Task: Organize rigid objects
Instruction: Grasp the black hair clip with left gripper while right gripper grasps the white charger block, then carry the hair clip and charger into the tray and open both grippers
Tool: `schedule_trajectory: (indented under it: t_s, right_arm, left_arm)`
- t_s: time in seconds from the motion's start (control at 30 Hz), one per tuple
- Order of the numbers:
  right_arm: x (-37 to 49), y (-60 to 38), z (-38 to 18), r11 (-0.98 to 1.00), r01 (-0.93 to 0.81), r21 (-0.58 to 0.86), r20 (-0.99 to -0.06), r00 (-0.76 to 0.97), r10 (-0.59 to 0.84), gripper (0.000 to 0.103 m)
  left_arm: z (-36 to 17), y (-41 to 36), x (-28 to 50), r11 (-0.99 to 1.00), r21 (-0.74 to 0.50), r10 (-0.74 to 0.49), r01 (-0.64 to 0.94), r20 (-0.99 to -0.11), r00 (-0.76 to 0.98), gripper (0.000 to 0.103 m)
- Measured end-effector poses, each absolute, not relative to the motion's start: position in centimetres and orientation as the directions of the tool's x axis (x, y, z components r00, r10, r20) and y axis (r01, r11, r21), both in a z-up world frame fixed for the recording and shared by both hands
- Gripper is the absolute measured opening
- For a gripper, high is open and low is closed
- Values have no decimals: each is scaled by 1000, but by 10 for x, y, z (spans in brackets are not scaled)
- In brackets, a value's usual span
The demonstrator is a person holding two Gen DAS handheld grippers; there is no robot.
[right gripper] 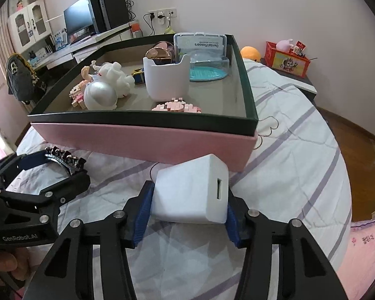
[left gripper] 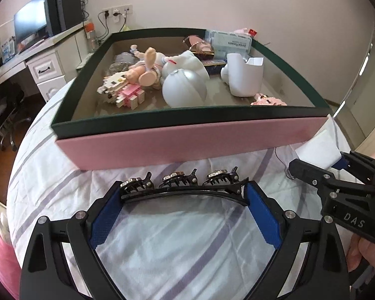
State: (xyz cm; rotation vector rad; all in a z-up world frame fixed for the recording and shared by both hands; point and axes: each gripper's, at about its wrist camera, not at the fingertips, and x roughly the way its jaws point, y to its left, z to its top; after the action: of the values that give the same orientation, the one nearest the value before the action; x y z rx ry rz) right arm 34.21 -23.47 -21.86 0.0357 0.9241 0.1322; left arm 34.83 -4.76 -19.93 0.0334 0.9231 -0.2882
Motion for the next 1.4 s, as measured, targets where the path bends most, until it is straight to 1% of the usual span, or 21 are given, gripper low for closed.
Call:
schedule_trajectory:
  t_s: [0.1,0.13,0.2,0.3,0.37,0.43,0.5,0.53,0.57,0.6,0.63,0.73,0.9,1.07,1.23,1.4]
  right_arm:
    - [337,-237,-213,987,-103,119,-784,600,157,51]
    - [336,-237,-212,986,-108,129,-783,599,168,39]
    - [333,-237,-209,984,-113,141,-782,597,181,31]
    - [335,-232,-217,987,-119,109,-812,562,157,31]
    - [336,-234,-220,987,-104,125,-807,568,162,31]
    - [338,-242,-220,975,-84,206,-787,578,216,37]
    - [342,-251,-221,952,-68,299,-762,584,281,37]
    - [344,-253,-221,945,-65,320,-755,585,296,37]
    - [345,-255,-221,936,-67,345,-745,587,316,36]
    - [346,-255,-221,934,-67,351,-741,590,321,28]
    - [346,-253,-220,936,-72,345,-742,590,319,25]
    - [346,-247,-219,942,-82,325,-747,589,309,23]
    - [335,-241,-204,937,-119,329,-725,604,331,23]
    - [331,-237,-172,921,-170,350,-679,631,374,23]
    - [348,-235,-141,922,-207,326,-647,663,377,23]
    - [383,-234,-120,933,-221,284,-640,680,356,24]
  left_arm:
    - [-194,-43,342,963,-93,-228,253,-783,579,95]
    - [-192,-41,340,963,-93,-228,252,-780,583,95]
    - [-187,-38,337,964,-95,-228,249,-773,591,96]
    - [-186,-37,336,964,-92,-227,249,-774,592,96]
    - [-187,-36,335,963,-94,-229,251,-776,588,96]
    - [-188,-37,333,963,-93,-230,255,-778,585,96]
    - [-188,-39,332,962,-91,-231,258,-778,585,96]
    - [-187,-39,331,962,-91,-230,259,-778,585,96]
    - [-187,-40,332,962,-88,-229,258,-776,588,96]
    - [-186,-40,331,962,-87,-228,258,-774,590,96]
    - [-184,-39,332,962,-87,-228,257,-772,593,96]
    - [-179,-37,332,964,-86,-226,251,-763,605,96]
    - [-165,-34,329,965,-72,-220,251,-744,631,95]
    - [-142,-32,332,966,-60,-219,253,-714,665,95]
    - [-113,-39,351,963,-35,-219,268,-679,701,95]
    - [-91,-45,386,963,-27,-219,266,-649,728,95]
